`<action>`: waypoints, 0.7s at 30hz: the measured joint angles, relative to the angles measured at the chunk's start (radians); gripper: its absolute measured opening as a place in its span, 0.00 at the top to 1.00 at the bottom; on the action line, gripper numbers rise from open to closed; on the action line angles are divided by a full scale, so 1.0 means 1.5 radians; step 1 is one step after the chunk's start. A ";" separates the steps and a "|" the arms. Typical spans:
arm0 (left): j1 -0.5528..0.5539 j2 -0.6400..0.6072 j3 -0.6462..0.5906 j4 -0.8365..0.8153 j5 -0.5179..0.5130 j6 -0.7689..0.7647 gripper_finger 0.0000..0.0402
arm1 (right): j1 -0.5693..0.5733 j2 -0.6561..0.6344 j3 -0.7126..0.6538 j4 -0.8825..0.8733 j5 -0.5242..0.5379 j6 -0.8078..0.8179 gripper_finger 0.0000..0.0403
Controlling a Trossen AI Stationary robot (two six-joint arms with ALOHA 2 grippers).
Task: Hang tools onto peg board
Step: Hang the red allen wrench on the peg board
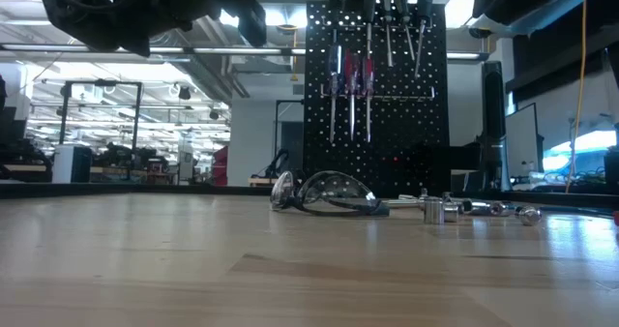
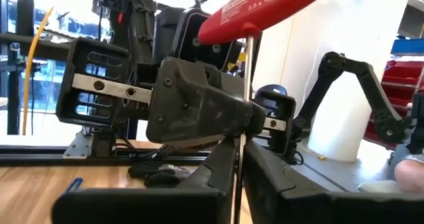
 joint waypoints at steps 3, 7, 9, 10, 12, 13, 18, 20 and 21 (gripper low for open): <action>0.009 -0.001 0.000 -0.012 0.000 -0.010 0.90 | 0.000 -0.016 0.000 -0.034 0.006 -0.002 0.99; 0.027 -0.001 0.001 -0.042 -0.002 -0.042 0.80 | 0.001 -0.055 0.000 -0.115 0.035 -0.011 0.99; 0.035 -0.001 0.001 -0.064 -0.002 -0.039 0.76 | 0.001 -0.069 0.000 -0.139 0.035 -0.004 0.99; 0.040 -0.001 0.001 -0.071 -0.002 -0.036 0.74 | 0.001 -0.073 0.000 -0.147 0.037 -0.001 0.99; 0.044 -0.001 0.001 -0.075 -0.002 -0.036 0.72 | 0.000 -0.077 0.000 -0.164 0.039 0.001 0.99; 0.044 -0.002 0.001 -0.075 -0.001 -0.037 0.72 | 0.001 -0.080 0.000 -0.175 0.039 0.002 0.99; 0.041 -0.012 0.001 -0.081 0.023 -0.032 0.72 | 0.001 -0.101 -0.001 -0.236 0.064 0.011 0.99; 0.042 -0.027 0.001 -0.101 0.023 -0.023 0.74 | 0.001 -0.113 -0.001 -0.259 0.072 0.012 1.00; 0.042 -0.038 0.001 -0.115 0.023 -0.012 0.75 | 0.001 -0.119 -0.001 -0.264 0.076 0.014 1.00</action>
